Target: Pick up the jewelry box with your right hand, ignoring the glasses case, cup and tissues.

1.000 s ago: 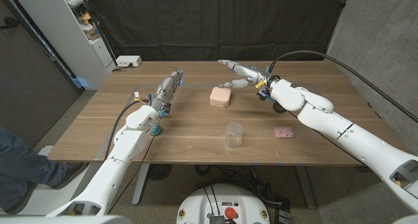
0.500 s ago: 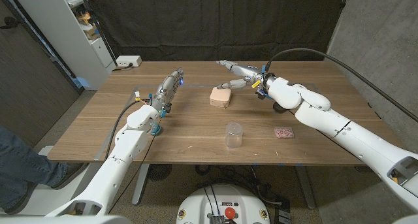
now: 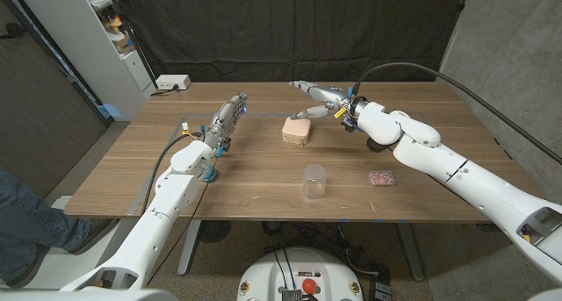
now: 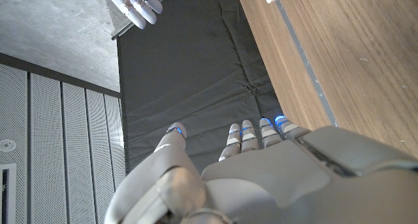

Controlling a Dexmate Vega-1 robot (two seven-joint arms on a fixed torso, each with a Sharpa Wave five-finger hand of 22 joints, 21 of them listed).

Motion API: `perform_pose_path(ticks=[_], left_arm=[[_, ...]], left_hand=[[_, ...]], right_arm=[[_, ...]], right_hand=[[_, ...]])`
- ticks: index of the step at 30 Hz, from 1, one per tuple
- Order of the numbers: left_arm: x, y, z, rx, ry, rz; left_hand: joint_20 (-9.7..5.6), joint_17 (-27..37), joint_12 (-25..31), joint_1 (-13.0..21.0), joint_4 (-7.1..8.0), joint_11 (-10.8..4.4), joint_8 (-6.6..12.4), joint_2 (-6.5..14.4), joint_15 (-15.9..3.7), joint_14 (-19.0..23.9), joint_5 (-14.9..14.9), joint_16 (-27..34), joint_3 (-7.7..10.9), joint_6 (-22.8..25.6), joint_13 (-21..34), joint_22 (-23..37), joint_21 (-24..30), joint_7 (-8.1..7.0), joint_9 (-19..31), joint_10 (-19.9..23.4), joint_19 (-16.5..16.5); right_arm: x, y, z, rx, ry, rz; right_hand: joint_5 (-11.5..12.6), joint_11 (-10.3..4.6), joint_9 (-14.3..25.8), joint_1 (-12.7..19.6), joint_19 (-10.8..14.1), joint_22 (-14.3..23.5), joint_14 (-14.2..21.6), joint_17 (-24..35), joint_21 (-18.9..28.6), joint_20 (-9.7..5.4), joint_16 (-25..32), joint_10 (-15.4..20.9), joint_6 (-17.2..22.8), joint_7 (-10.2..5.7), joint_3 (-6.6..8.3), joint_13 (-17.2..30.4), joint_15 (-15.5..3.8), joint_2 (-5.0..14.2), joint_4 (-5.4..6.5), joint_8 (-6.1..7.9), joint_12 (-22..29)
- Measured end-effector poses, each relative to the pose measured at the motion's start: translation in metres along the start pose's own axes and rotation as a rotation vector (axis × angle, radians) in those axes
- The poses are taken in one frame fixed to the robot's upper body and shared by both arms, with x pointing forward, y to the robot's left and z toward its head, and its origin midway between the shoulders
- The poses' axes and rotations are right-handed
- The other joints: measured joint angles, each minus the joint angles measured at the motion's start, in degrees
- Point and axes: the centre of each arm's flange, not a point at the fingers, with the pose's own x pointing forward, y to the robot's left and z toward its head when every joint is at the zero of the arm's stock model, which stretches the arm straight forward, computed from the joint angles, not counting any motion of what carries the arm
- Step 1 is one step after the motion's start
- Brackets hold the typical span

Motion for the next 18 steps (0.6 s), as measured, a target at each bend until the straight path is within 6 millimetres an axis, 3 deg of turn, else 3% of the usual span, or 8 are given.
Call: perform_pose_path(ticks=[18], left_arm=[[-0.0015,0.003,-0.0005,0.001,-0.002,0.0]], left_hand=[[0.0,0.0,0.0,0.0,-0.01,0.0,0.0,0.0,0.0,0.0,0.0,0.0,-0.01,0.0,0.0,0.0,0.0,0.0,0.0,0.0,0.0]], right_arm=[[0.0082,-0.0001,0.0047,-0.053,0.018,0.029]], right_hand=[[0.4,0.21,0.0,0.4,-0.1,0.0,0.3,0.0,0.0,0.5,0.0,-0.2,0.0,0.0,-0.47,0.0,0.3,-0.39,-0.01,0.0,0.0]])
